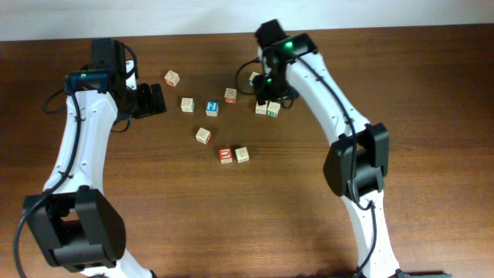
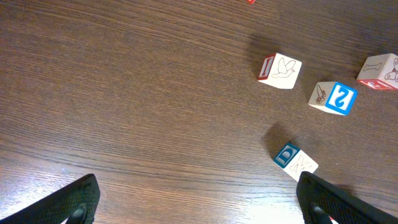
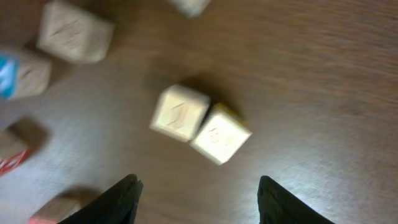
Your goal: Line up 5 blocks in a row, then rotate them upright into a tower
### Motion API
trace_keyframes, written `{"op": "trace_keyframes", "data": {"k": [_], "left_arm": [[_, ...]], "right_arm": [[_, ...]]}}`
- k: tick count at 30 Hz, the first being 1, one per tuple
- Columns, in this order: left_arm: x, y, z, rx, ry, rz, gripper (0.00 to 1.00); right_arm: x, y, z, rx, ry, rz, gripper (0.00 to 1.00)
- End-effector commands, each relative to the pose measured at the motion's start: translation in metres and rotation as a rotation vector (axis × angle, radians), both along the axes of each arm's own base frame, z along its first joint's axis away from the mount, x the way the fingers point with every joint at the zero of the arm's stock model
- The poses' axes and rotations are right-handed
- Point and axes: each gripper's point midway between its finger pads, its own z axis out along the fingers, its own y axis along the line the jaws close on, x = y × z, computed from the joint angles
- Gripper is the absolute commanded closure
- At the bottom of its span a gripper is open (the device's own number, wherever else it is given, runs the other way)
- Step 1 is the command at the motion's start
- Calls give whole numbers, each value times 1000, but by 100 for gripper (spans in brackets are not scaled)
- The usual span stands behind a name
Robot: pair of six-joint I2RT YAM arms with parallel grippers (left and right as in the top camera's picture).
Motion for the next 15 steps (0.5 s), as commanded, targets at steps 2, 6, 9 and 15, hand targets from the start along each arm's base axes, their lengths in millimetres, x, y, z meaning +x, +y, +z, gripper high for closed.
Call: {"op": "trace_keyframes", "data": {"k": [2,6,9,15], "left_arm": [[6,2,3,7,-16,-16,1],[7,2,3,7,-19,-16,1],[7,2,3,7,-19,-16,1],[7,2,3,7,-19,-16,1]], "right_arm": [[13,-25,-26,38,62,-275,39],[12,-17,-40,57,97,-428,39],[10,-10,-52,43,91,-526,39],[12,-12,-59,26,75,-576,40]]}}
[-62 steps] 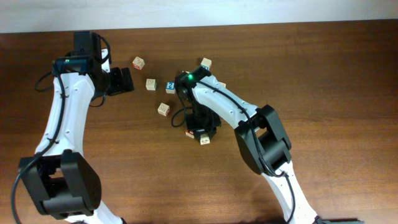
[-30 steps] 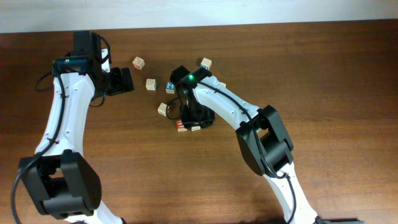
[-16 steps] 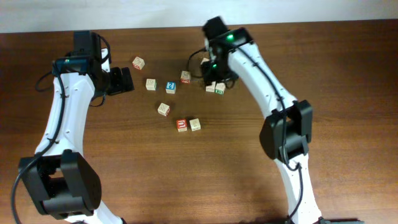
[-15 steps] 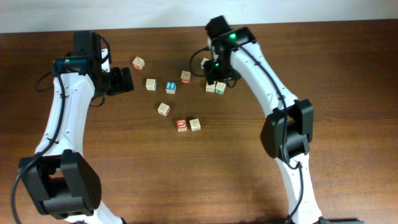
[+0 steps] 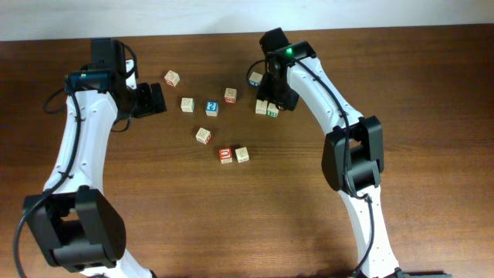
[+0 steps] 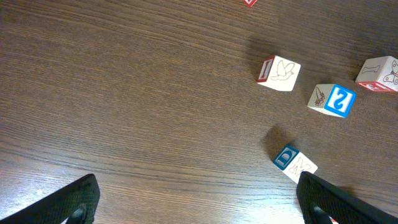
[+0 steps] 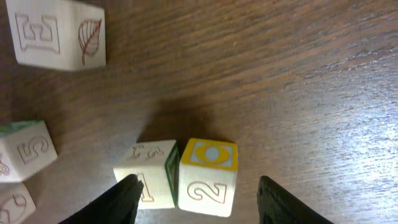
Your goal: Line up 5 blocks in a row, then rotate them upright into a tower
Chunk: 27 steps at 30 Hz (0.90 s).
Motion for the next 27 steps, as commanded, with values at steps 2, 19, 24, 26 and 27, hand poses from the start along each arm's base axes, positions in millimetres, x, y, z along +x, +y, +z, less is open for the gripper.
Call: {"op": "trace_keyframes", "data": {"k": [2,19,24,26,27], "left_arm": [[5,1,3,7,-12,-16,1],[5,1,3,7,-12,-16,1],[5,1,3,7,-12,-15,1],[5,1,3,7,-12,-15,1],[5,1,3,7,-12,-15,1]], "right_arm": [[-2,-9,-16,-57,19,-39,46],[-43,-17,-44,-89,170,169,73],[-83,6,-38,21,304,373,75],[-95,16,-36,36,334,398,75],[-100,20,-36,31,345,410,74]]}}
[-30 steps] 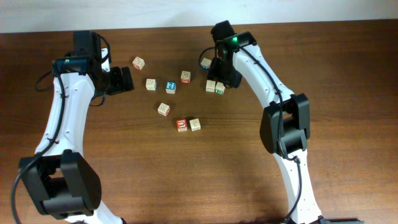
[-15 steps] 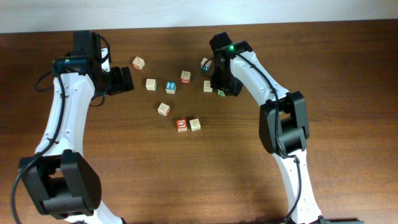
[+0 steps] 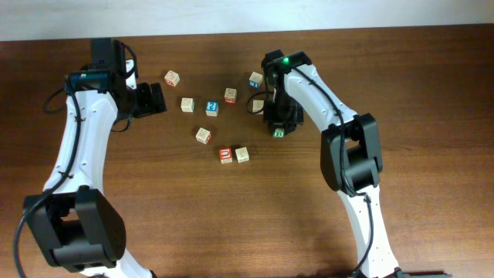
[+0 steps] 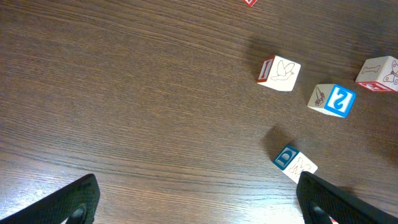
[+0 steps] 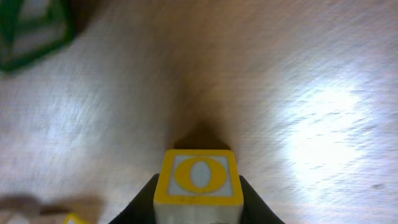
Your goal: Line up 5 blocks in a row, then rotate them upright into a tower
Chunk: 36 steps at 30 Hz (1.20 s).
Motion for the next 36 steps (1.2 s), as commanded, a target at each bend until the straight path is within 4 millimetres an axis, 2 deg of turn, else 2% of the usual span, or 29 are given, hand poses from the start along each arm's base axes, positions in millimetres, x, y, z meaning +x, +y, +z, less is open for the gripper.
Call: {"op": "trace_keyframes", "data": {"k": [1,5,10,13,14,17,19,21,23,25,26,29,30,33,36], "left_arm": [[5,1,3,7,-11,-15,1],[5,1,3,4,-10,-16,1],[5,1,3,4,-10,-16,1],[5,1,3,4,-10,-17,1],[5,1,3,4,-10,-17,1],[5,1,3,4,-10,-17,1],[5,1,3,4,-10,-17,1],[5,1,3,4,-11,-17,1],[5,1,3,4,-12,-17,0],[5,1,3,4,-12,-16,1],[5,1,3,4,-12,-16,1],[5,1,3,4,-11,-17,1],[4,1,2,4,-6,-17,1],[4,1,2,4,-5,-17,1],[4,1,2,4,-5,-17,1]], "right_arm": [[-23,31,-3,45,52,94,75],[-43,58,-3,13,56,151,74],[-48,61,-3,-19,61,135,74],[-54,58,-2,-33,88,135,57],[-57,56,-1,-37,98,135,55],[-65,55,2,-36,136,132,54],[-64,56,12,-25,131,145,54],[-51,59,36,-5,76,148,54],[-26,57,61,-10,-37,144,54],[8,47,71,-56,-179,131,48],[29,45,70,-69,-260,118,46],[59,47,58,-47,-350,87,45],[68,48,52,-42,-377,79,42],[80,49,34,-28,-410,63,42],[77,47,15,-35,-394,62,50]]}}
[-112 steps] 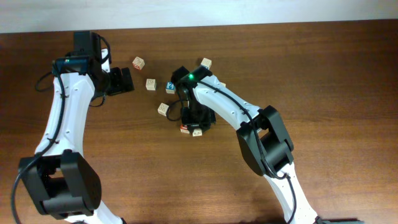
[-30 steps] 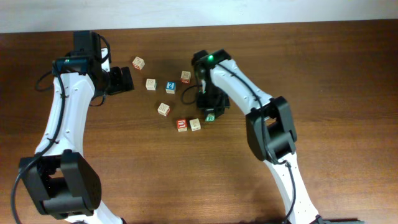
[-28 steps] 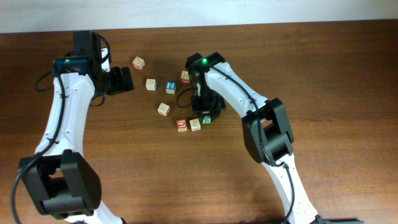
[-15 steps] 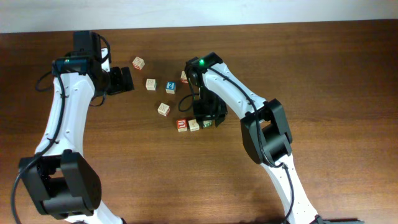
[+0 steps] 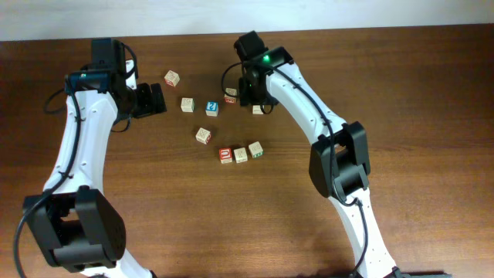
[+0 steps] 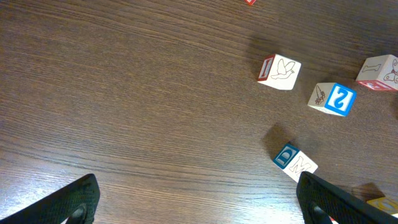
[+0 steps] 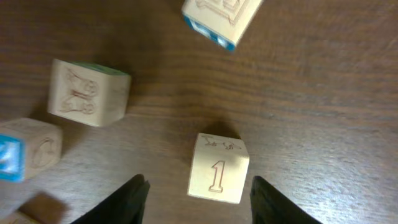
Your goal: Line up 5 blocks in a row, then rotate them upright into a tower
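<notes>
Several small picture-and-letter cubes lie on the brown table (image 5: 417, 116). My right gripper (image 7: 198, 194) hangs open over a cream block marked "1" (image 7: 217, 169), which sits between its fingers, untouched; in the overhead view that block (image 5: 258, 110) lies just below the gripper (image 5: 252, 94). A block with a green face (image 5: 255, 148) lies beside a red block (image 5: 225, 155) and a cream block (image 5: 241, 154). My left gripper (image 6: 199, 214) is open over bare wood at the left (image 5: 151, 100), with the blue "D" block (image 6: 293, 162) near its right finger.
Around the "1" lie a butterfly block (image 7: 89, 92), a blue-edged block (image 7: 221, 17) and a blue block (image 7: 28, 149). Ahead of the left gripper are a bird block (image 6: 279, 68) and a blue "2" block (image 6: 333, 98). The right arm (image 5: 309, 93) spans the table's middle right.
My right gripper was shut on the yellow "O" block, held off the table. Now it is open over the "1" block farther back, and a green-faced block lies beside the red and cream pair.
My right gripper was open above two touching blocks, the "1" and the yellow "O" block, then lower over them. Then it held the yellow "O" block away from its neighbour. Now that hold is released and it hangs open over the "1". The left arm stayed still throughout.
</notes>
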### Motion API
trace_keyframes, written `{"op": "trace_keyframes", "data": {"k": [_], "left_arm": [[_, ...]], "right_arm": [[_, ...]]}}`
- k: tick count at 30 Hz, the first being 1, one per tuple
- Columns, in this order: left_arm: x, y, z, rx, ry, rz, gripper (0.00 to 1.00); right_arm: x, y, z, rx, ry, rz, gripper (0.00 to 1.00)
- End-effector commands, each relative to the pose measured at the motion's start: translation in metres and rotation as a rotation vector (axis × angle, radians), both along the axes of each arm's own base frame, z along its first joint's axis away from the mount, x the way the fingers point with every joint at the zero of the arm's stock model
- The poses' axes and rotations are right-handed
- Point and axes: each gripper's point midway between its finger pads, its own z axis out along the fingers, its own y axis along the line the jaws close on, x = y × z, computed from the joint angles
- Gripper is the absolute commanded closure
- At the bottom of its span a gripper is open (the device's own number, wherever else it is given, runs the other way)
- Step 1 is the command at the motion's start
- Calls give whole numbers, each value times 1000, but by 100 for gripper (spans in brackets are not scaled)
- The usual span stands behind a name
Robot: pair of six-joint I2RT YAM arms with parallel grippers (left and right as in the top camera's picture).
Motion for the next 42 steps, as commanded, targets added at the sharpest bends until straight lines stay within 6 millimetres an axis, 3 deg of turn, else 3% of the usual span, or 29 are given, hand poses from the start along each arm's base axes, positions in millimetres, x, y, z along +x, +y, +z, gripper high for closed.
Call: {"op": "trace_keyframes", "data": {"k": [1,7,10,12,15,25,27,32,35,36,38,42], "left_arm": [[5,1,2,4,-9,-17,1],[5,1,2,4,-9,-17,1],[5,1,3,4,-9,-17,1],[5,1,2,4,-9,-17,1],[5,1,3,4,-9,-17,1],[5,1,3,4,-9,-17,1],[5,1,3,4,-9,-17,0],[5,1,2,4,-9,-17,1],[5,1,2,4,-9,-17,1],[5,1,2,4,-8,-17,1],[4,-3,2,-16,-5,-25,1],[-3,-27,1,-48,19,-103,5]], "right_arm": [[-10,-10,-33,-45,54,-17,53],[-11,-15,-39,-66,54,-23,77],[-19,-18,-31,-79,84,-22,77],[-46,-32,-22,-135,193,-19,76],[-75,-46,-23,-194,311,-16,76],[-109,-39,-19,-145,462,-1,76],[-113,-38,-19,-149,471,4,75],[-122,-36,-17,-161,499,14,52],[-120,-30,-12,-116,502,37,48],[-117,-30,-7,-109,489,36,48],[-101,-29,25,-74,419,35,48],[-62,-33,146,113,98,56,43]]}}
